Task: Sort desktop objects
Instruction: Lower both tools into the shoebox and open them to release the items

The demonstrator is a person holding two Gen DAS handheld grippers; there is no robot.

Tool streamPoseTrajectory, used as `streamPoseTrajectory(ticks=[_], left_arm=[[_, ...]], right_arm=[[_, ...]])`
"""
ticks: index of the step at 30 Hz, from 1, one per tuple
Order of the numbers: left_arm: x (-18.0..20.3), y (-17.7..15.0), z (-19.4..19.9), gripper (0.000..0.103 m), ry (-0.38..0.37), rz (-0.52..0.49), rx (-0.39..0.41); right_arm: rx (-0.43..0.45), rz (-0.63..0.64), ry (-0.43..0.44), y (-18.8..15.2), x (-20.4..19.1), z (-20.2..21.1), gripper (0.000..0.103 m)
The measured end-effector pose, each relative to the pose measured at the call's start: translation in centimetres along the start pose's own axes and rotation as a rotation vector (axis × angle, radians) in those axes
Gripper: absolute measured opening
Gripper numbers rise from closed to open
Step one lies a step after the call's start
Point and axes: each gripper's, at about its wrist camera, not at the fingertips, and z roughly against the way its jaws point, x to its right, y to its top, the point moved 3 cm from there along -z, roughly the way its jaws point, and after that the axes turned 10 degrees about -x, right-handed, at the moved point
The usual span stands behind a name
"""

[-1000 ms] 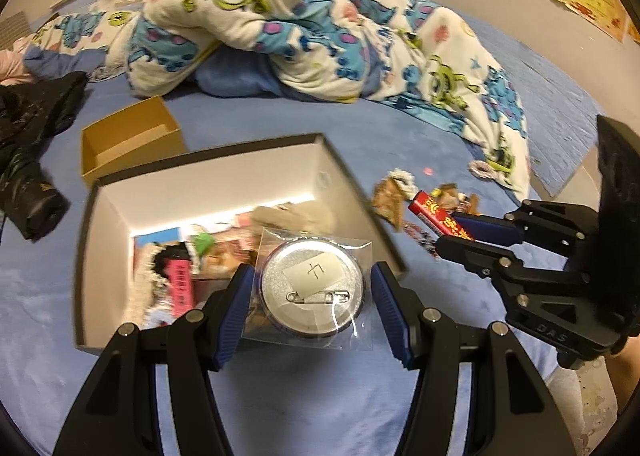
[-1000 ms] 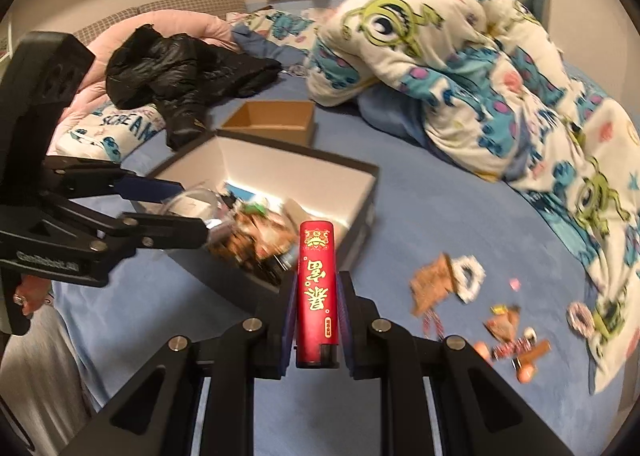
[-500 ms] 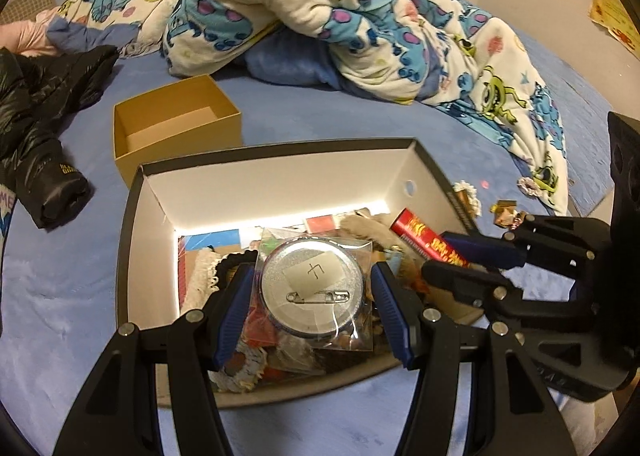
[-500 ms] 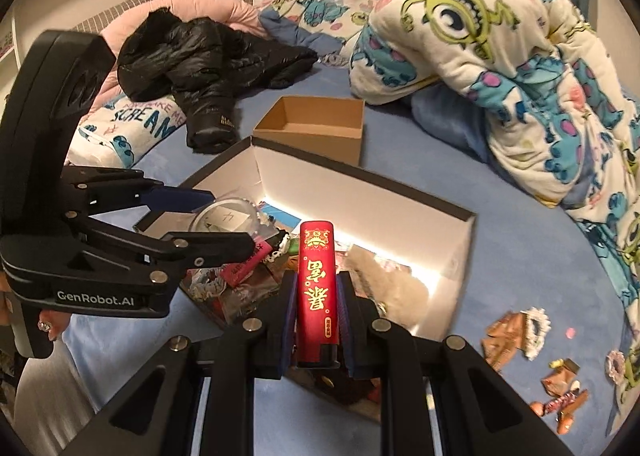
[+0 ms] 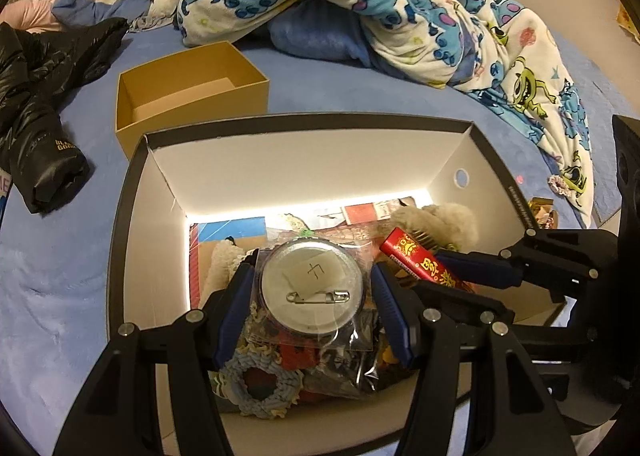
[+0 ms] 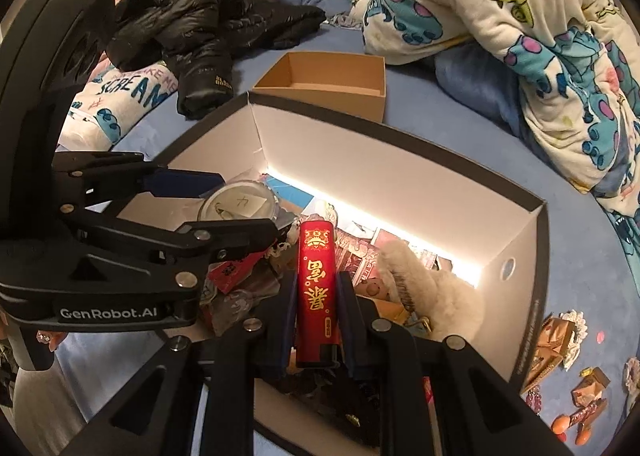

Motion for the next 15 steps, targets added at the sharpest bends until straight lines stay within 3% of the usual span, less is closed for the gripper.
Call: streamPoseTrajectory(ticks=[15], left_arm=[[-0.6, 0.3, -2.8, 0.06, 0.033, -0.01, -0.08]], right_arm=[[-0.097, 0.003, 0.009, 0.7, 0.1, -3.1, 0.019]])
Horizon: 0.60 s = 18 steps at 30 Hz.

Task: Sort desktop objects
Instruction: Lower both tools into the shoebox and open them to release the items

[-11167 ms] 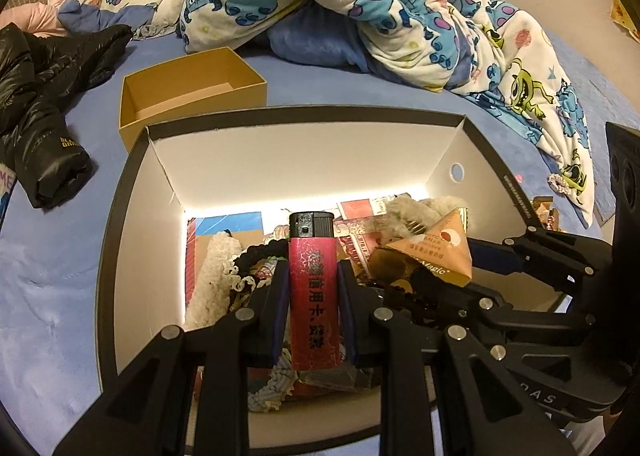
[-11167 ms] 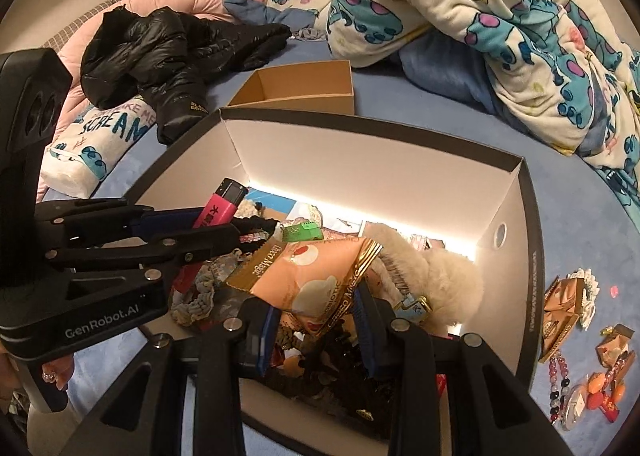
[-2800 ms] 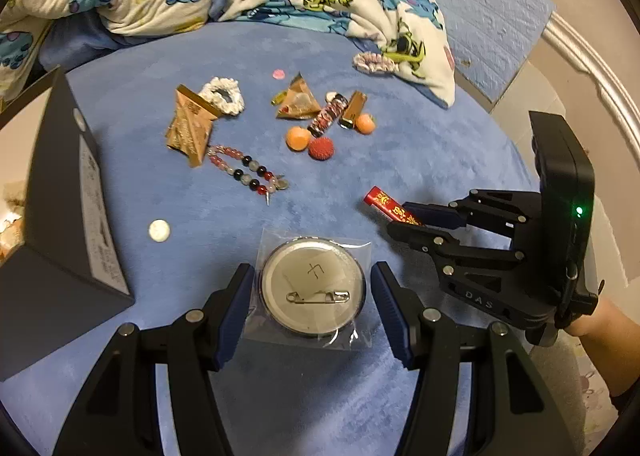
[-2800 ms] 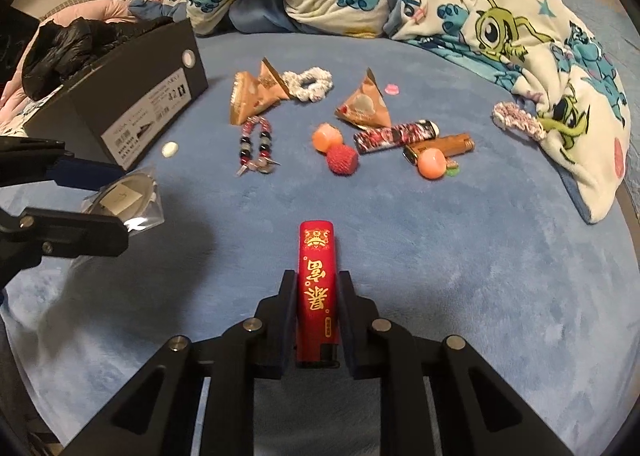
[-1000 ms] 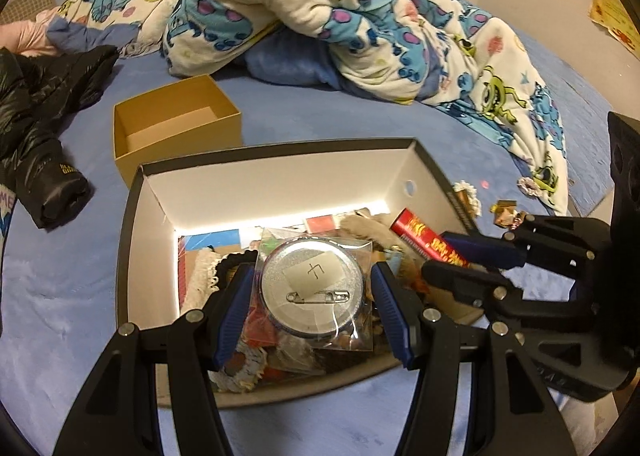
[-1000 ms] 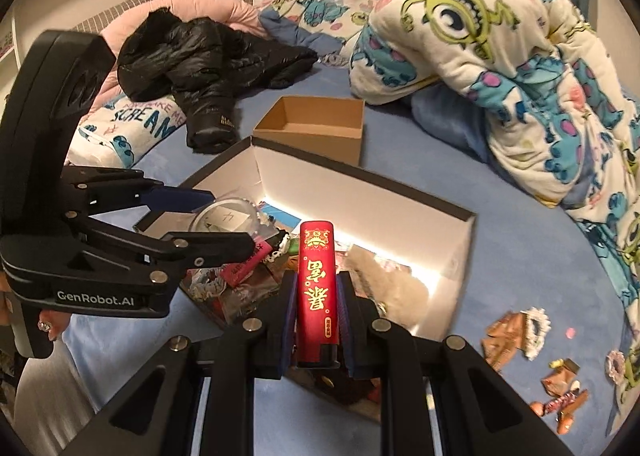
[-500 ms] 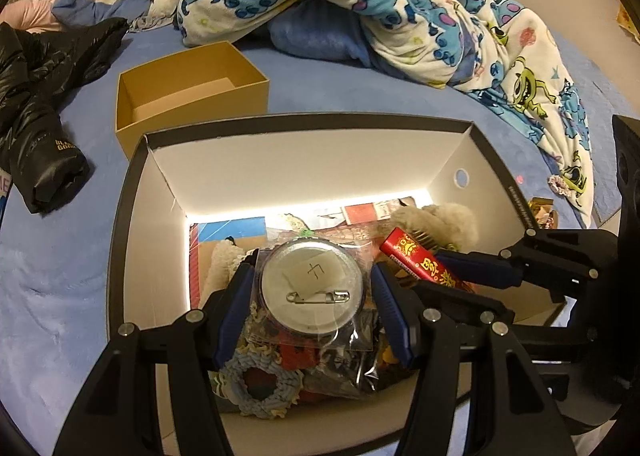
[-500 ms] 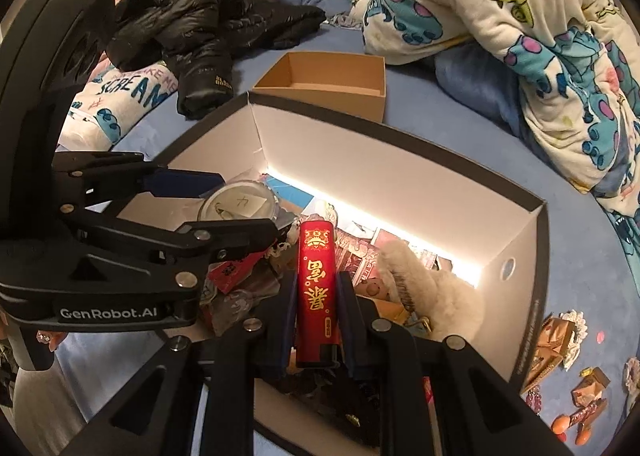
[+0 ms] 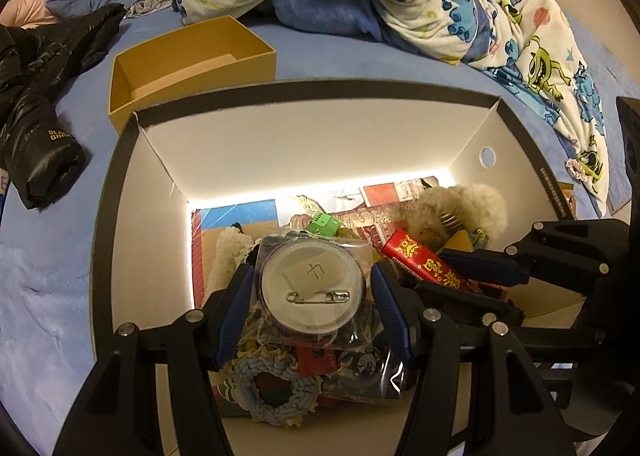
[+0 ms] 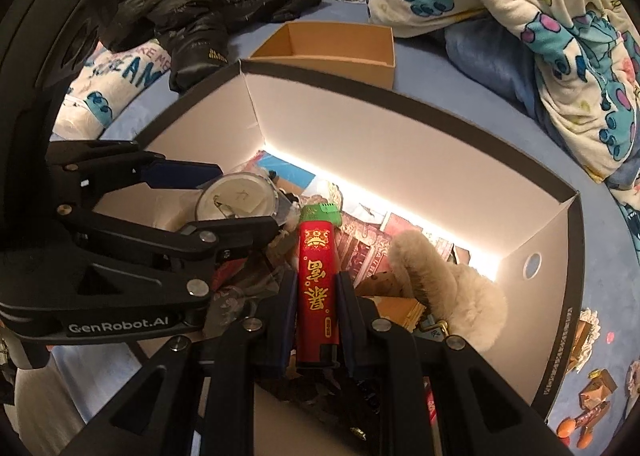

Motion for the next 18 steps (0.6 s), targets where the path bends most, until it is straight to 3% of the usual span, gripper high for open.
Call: streamPoseTrajectory(ticks=[18], left_arm=[[0.28, 0.34, -0.54, 0.061, 0.024, -0.013, -0.029]], right_arm=[[-0.017, -0.016, -0.012, 0.01, 0.36, -0.86, 0.02]])
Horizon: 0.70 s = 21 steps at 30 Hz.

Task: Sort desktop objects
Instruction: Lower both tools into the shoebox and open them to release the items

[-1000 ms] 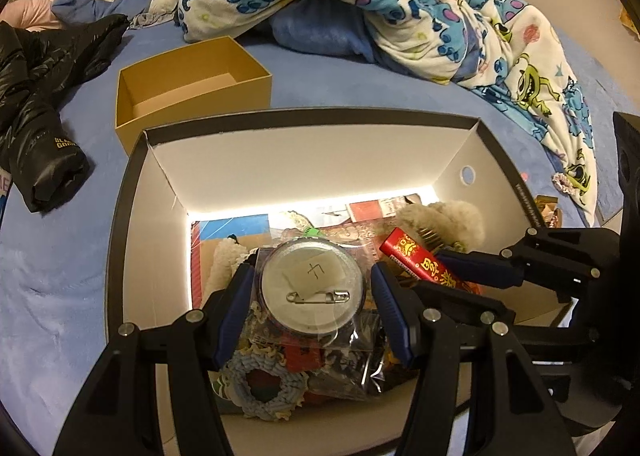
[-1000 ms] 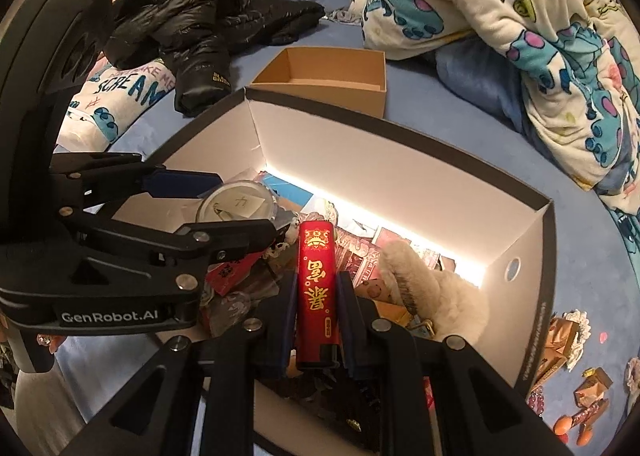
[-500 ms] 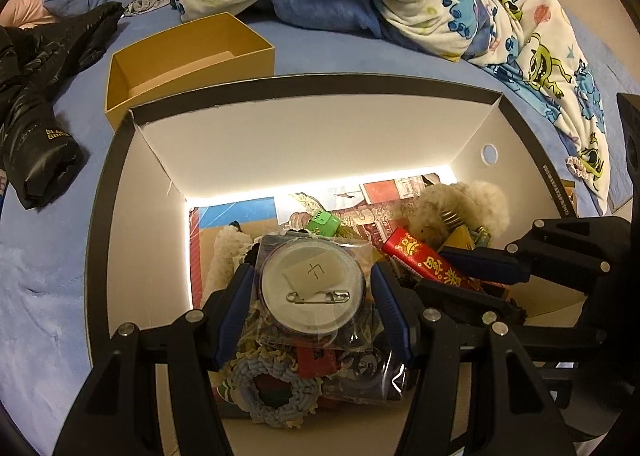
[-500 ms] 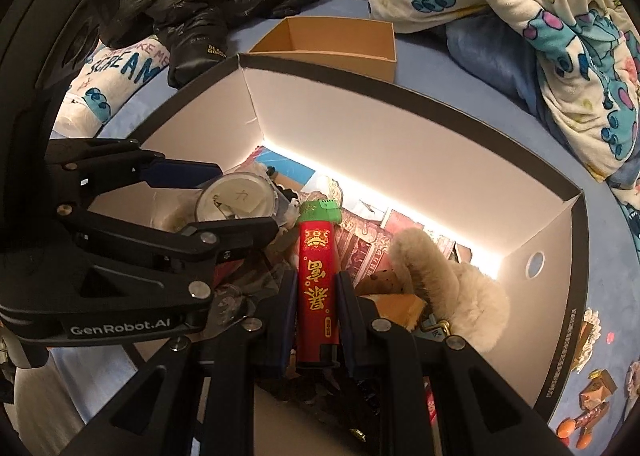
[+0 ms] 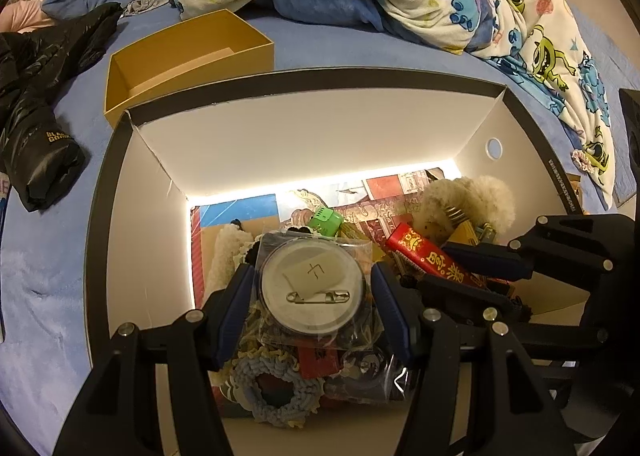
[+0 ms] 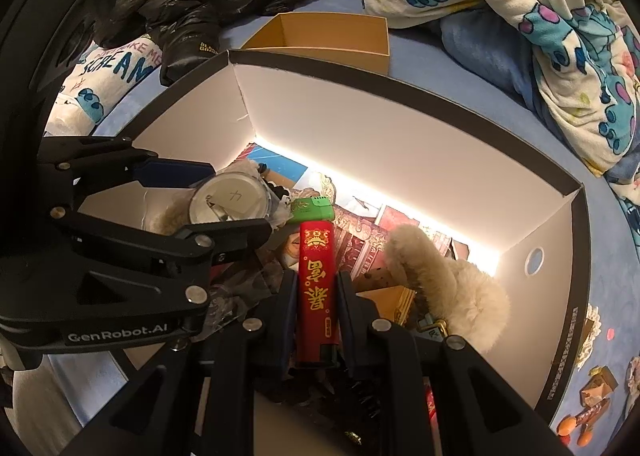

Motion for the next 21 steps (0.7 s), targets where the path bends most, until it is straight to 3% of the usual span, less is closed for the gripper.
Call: streamPoseTrajectory(ticks=[18, 21], left_arm=[[-0.16, -0.56, 0.16, 0.062, 0.029, -0.008, -0.017], [-0.14, -0.69, 0.2, 0.063, 0.038, -0.008, -0.019]], right_arm=[[-0.004, -0.005, -0.029, -0.43, -0.13, 0.07, 0.021], [0.002, -0.018, -0.03, -0.5, 0.11, 0.28, 0.027]])
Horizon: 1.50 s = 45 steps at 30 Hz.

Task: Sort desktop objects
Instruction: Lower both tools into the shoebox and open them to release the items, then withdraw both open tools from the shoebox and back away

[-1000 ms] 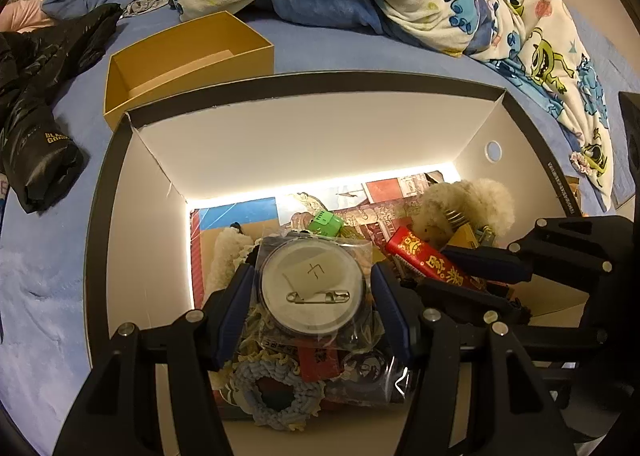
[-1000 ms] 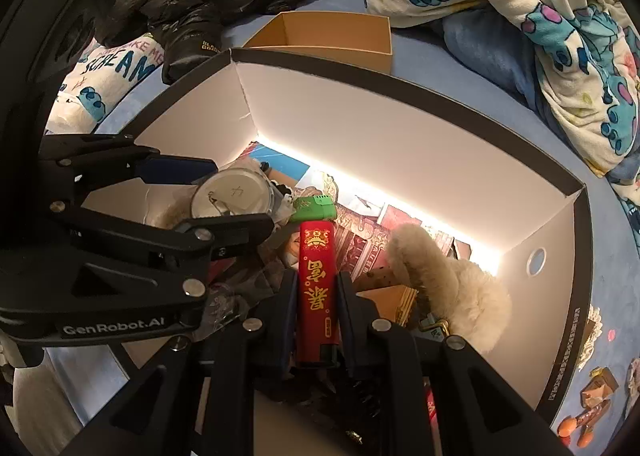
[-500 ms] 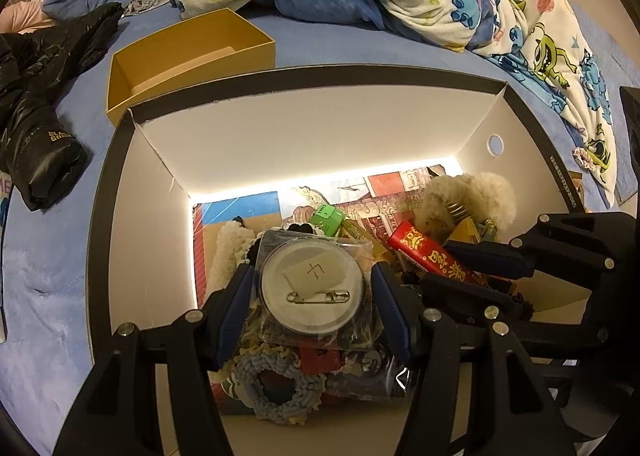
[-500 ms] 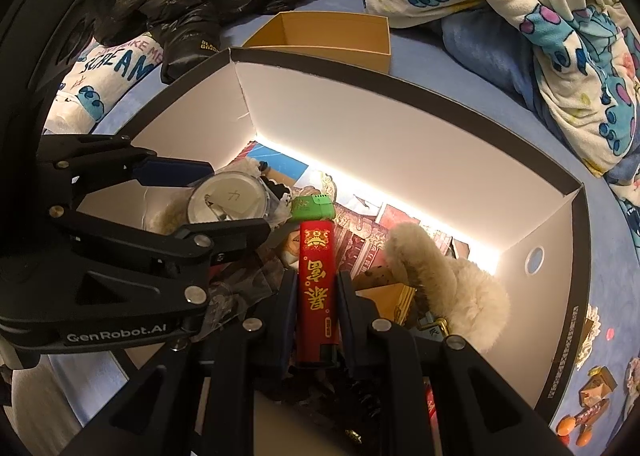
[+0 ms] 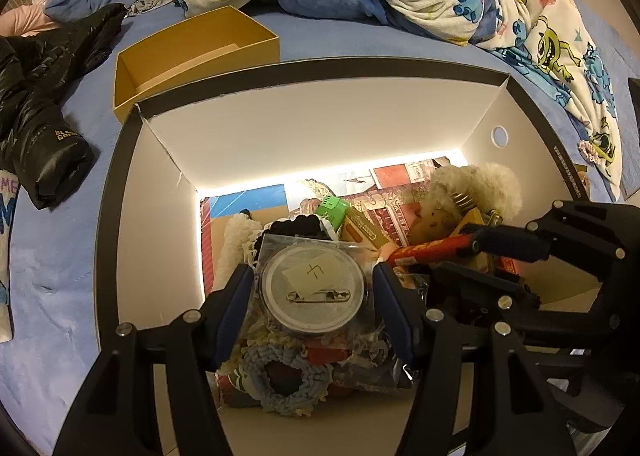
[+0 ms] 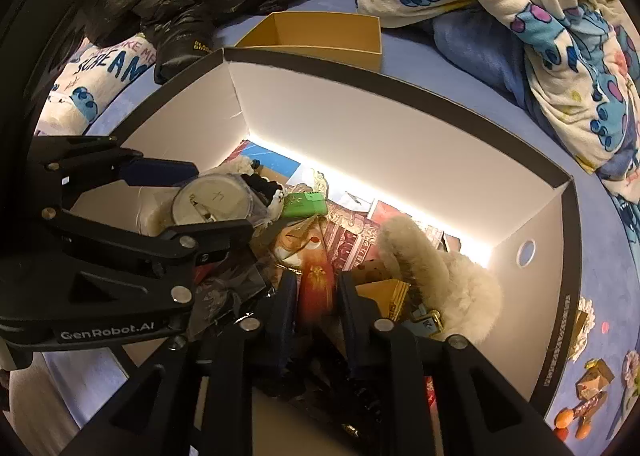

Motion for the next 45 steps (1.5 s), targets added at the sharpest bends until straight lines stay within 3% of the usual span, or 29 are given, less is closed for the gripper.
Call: streamPoseTrajectory(ticks=[8, 11, 20, 38, 42, 45], left_arm=[[0.2, -0.1, 0.8, 0.064, 0.009, 0.002, 0.011], [0.2, -0.2, 1.5, 0.07, 0.014, 0.003, 0.023], [0.2, -1.0, 3.1, 0.073, 0.019, 0.02, 0.031], [1.9, -5.1, 9.2, 0.085, 0.062, 0.058, 0.092], [3.0, -7.0, 11.2, 0.085, 0.081, 0.064, 0.12], [3.8, -8.8, 12.7, 0.087, 0.102, 0.084, 0.161]], right_arm=[[0.006, -0.018, 0.0, -0.3, 0.2, 0.4, 0.033], [0.015, -0.024, -0.003, -0.4, 0.2, 0.7, 0.033], [0.041, -0.045, 0.002, -1.1, 0.3, 2.2, 0.034], [0.108, -0.099, 0.007, -4.3, -0.1, 7.4, 0.036], [0.118, -0.117, -0.015, -6.1, -0.4, 8.7, 0.055], [0.127, -0.143, -0.036, -7.7, -0.5, 9.7, 0.057]])
